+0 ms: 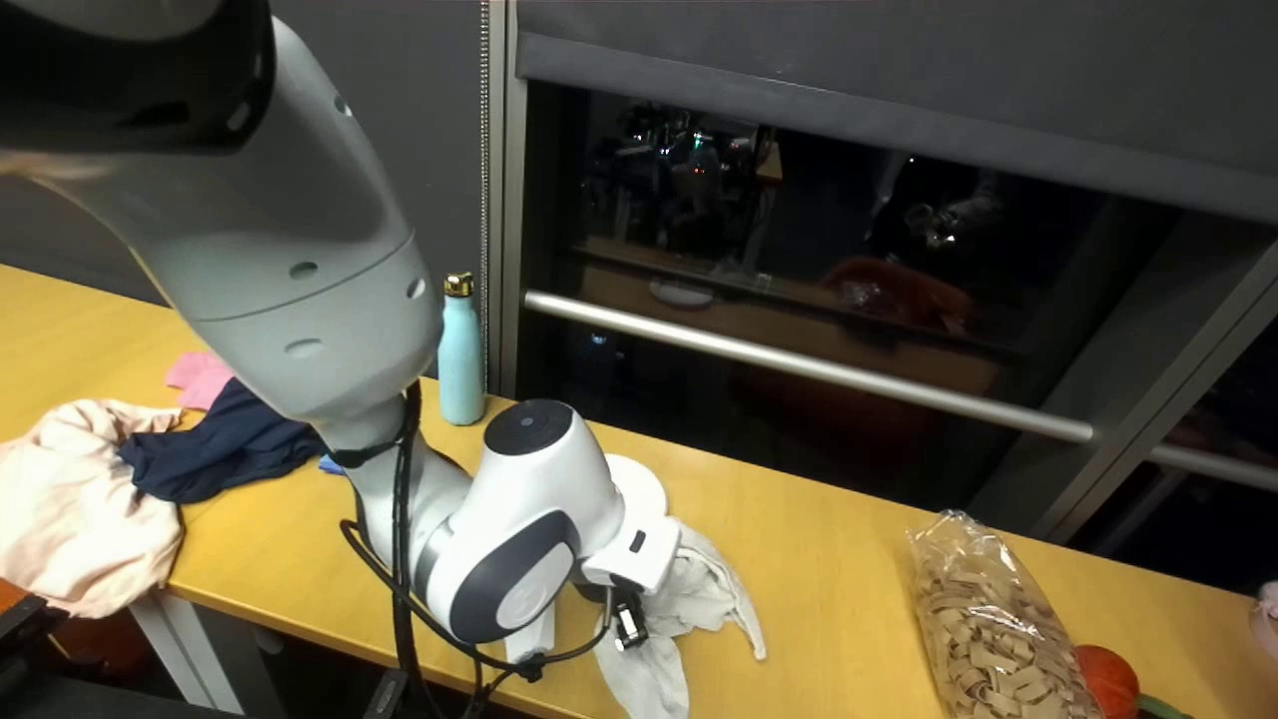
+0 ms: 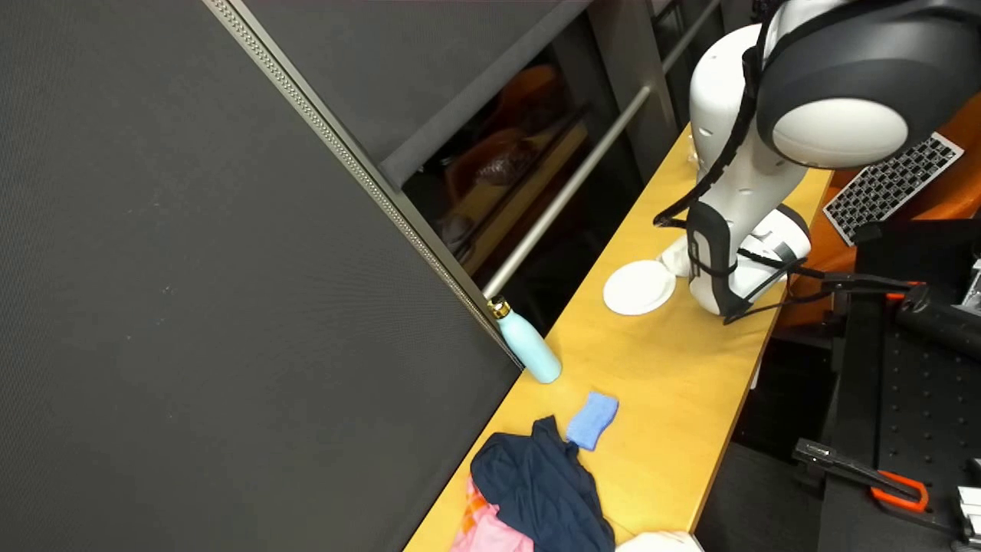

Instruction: Move the white plate to the right and then use the white towel to wipe the table

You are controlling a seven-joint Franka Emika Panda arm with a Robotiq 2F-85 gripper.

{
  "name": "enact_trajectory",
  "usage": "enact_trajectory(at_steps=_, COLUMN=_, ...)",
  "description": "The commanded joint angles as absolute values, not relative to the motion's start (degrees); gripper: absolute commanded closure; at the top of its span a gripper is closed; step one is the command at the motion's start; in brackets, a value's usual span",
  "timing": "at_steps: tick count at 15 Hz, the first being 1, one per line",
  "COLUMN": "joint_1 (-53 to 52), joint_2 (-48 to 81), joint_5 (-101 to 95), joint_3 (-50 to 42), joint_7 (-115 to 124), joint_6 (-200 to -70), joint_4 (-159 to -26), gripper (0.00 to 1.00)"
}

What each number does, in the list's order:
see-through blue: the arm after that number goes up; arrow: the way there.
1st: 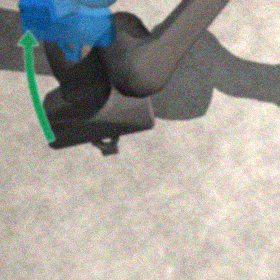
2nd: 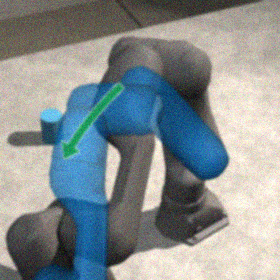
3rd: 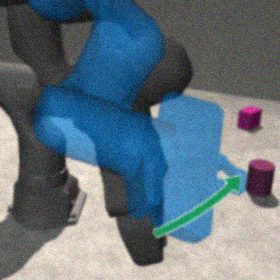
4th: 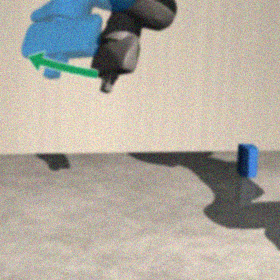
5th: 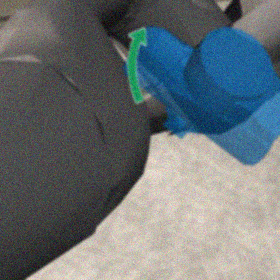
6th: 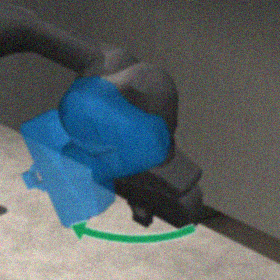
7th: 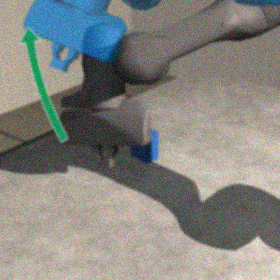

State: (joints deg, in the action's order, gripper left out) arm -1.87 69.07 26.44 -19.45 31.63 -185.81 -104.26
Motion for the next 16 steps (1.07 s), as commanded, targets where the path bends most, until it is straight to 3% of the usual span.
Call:
enact_trajectory(at_steps=1, joint_1=0.13, joint_2=58.82, joint_5=28.10, joint_3=-9.57, joint_7=30.01, joint_6=-186.67, joint_4=-114.08, gripper=0.96)
enact_trajectory(at_steps=9, joint_1=16.53, joint_2=51.26, joint_5=27.81, joint_3=17.87, joint_7=29.91, joint_6=-184.72, joint_4=-117.06, gripper=0.96)
enact_trajectory(at_steps=16, joint_1=30.89, joint_2=55.89, joint_5=28.49, joint_3=41.07, joint_7=26.77, joint_6=-177.95, joint_4=-115.42, gripper=0.96)
